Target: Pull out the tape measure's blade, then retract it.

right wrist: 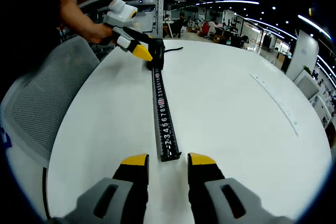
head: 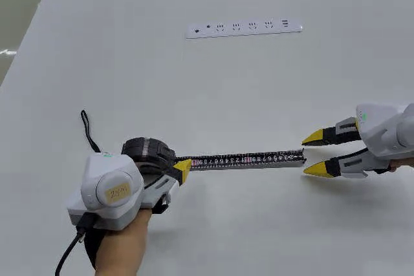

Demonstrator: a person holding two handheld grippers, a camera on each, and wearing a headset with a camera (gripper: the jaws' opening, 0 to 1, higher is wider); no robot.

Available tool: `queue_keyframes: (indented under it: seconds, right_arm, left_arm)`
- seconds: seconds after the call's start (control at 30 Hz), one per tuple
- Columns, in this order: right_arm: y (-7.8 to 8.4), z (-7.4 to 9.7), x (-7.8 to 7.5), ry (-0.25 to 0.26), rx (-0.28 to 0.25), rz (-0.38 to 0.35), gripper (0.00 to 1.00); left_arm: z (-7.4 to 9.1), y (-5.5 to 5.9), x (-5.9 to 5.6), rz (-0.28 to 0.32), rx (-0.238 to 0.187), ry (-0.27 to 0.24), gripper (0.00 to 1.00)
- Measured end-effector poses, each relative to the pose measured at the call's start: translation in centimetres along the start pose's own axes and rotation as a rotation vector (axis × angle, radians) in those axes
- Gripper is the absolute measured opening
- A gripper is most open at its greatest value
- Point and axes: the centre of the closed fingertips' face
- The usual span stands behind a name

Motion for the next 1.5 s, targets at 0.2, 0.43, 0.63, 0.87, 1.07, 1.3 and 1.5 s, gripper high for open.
queue_keyframes:
  seconds: [0.2, 0.43, 0.63, 0.87, 1.07, 1.3, 1.5]
  right_arm:
    - [0.1, -0.5, -0.1, -0.014, 0.009, 0.019, 0.25]
    - [0.4, -0.9, -0.3, -0.019, 0.013, 0.024, 0.15]
    - [0.4, -1.0, -0.3, -0.019, 0.011, 0.022, 0.14]
    - [0.3, -0.9, -0.3, -0.012, 0.011, 0.019, 0.14]
    - [0.2, -0.9, -0.3, -0.007, 0.01, 0.015, 0.14]
    - [0.1, -0.9, -0.3, -0.002, 0.013, 0.019, 0.14]
    - [0.0, -0.8, -0.3, 0.003, 0.021, 0.039, 0.14]
  left_arm:
    - [-0.5, 0.2, 0.1, 0.021, 0.015, -0.01, 0.91]
    - [-0.8, 0.3, -0.1, 0.033, 0.024, -0.011, 0.88]
    - [-1.1, 0.4, -0.2, 0.029, 0.034, -0.016, 0.84]
    - [-1.2, 0.6, 0.1, 0.031, 0.045, -0.05, 0.79]
    - [-1.2, 0.1, 0.2, 0.06, 0.037, -0.049, 0.78]
    - [-1.4, 0.2, 0.6, 0.084, 0.044, -0.062, 0.74]
    - [-1.4, 0.2, 0.6, 0.111, 0.049, -0.057, 0.68]
Point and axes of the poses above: the centre of the closed fingertips' face, and the gripper's own axes: z roughly backward along the fingers, x roughly to its left, y roughly out of its underside, and after that the axes turned 9 degrees about x, right-handed
